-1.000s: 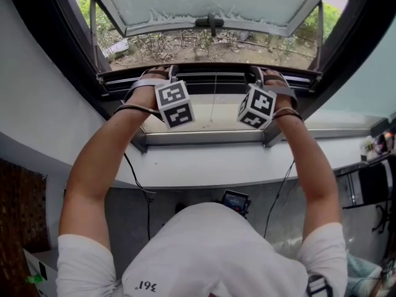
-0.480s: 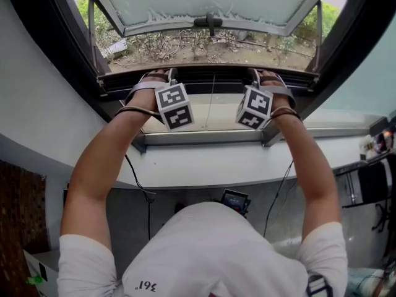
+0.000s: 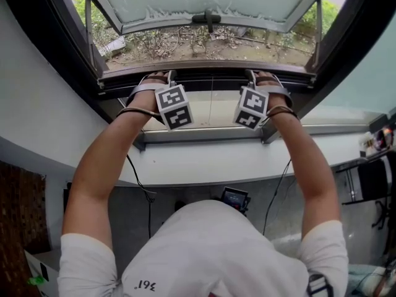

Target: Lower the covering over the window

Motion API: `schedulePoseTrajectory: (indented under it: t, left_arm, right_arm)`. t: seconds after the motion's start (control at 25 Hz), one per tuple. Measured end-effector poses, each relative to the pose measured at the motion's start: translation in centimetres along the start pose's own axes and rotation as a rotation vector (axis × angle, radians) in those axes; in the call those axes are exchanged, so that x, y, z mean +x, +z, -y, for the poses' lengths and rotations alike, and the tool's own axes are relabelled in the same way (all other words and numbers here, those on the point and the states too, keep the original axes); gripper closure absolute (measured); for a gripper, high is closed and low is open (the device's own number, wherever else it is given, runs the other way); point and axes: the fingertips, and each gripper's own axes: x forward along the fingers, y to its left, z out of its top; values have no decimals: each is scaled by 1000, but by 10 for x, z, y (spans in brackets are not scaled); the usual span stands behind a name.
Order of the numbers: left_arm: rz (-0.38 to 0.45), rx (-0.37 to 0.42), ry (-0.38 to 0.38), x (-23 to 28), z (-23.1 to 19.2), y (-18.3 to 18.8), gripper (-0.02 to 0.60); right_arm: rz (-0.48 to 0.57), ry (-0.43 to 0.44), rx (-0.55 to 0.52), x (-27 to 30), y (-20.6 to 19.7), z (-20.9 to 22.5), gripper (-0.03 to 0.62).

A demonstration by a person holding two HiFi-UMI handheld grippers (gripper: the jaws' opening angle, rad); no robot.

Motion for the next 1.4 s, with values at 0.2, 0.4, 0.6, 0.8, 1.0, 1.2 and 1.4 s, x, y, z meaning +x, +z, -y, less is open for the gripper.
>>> schedulePoseTrajectory:
  t: [0.2,0.4,0.6,0.8,1.0,1.2,1.4]
  left_arm:
    - [-1,-3,-14,8,7,-2,305]
    - [1,-5,-21,12,10,-3,305]
    - [-1,-7,-27,14,10,-3,305]
    - [0,-10,-31,19,15,-4,299]
    - [7,-4,-22,19,13,-4,299]
    - [10,-3,-7,21,12,-5,299]
    - [17,-4,8,23,9,-5,299]
  right_arm:
    - [-9,11,-6,7,-2,-8,471]
    - [-9,18,-10,11,-2,-12,471]
    - [-12,21,-6,12,-2,-13,471]
    - [-19,20,-11,17,-3,-19,465]
    - [-21,12,-9,17,-3,-19,464]
    - [-24,2,-12,20,-2,-19,453]
    - [-26,-18,-17,22,-2,-15,454]
